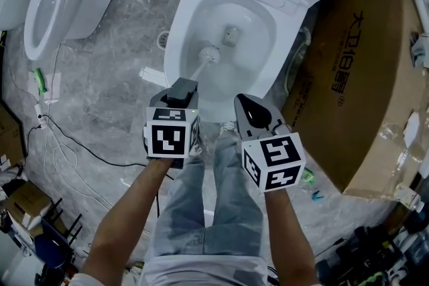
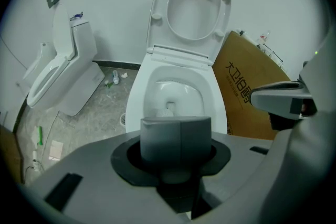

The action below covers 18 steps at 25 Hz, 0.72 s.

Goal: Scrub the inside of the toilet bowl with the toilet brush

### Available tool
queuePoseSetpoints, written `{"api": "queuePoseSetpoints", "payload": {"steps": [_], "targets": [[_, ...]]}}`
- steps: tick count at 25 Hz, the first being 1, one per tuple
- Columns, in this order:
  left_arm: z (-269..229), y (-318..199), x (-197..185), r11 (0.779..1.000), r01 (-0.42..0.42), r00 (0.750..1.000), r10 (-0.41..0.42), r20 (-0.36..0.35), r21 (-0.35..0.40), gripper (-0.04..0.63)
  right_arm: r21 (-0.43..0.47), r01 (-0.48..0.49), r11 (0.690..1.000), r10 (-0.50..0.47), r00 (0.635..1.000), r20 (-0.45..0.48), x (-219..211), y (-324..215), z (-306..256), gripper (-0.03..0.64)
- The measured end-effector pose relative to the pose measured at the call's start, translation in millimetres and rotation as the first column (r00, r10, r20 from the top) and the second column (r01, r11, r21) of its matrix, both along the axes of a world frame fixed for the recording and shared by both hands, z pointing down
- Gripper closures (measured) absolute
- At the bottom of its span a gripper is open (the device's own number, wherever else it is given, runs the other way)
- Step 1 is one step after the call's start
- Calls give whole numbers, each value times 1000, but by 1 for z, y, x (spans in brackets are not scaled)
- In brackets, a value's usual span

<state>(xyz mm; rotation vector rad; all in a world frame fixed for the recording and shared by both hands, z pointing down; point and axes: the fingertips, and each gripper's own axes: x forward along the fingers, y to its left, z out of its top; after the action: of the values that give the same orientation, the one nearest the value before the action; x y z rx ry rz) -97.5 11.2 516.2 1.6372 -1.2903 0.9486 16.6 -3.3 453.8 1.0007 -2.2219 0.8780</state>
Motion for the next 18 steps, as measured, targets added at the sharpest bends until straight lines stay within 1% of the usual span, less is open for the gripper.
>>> {"api": "queuePoseSetpoints", "payload": {"steps": [5, 9, 18], "targets": [[1, 16, 8, 1000, -20, 1000, 20, -11, -16, 439, 0, -6, 1000, 6, 1000, 3, 0, 6, -1, 618], [2, 26, 14, 999, -21, 1000, 21, -21, -28, 439, -3, -11, 1000, 11, 1000, 5, -1, 11, -1, 618], [6, 27, 45, 997, -65, 996, 63, -56, -33, 439, -3, -33, 999, 33, 999, 1, 11, 8, 0, 618]]}}
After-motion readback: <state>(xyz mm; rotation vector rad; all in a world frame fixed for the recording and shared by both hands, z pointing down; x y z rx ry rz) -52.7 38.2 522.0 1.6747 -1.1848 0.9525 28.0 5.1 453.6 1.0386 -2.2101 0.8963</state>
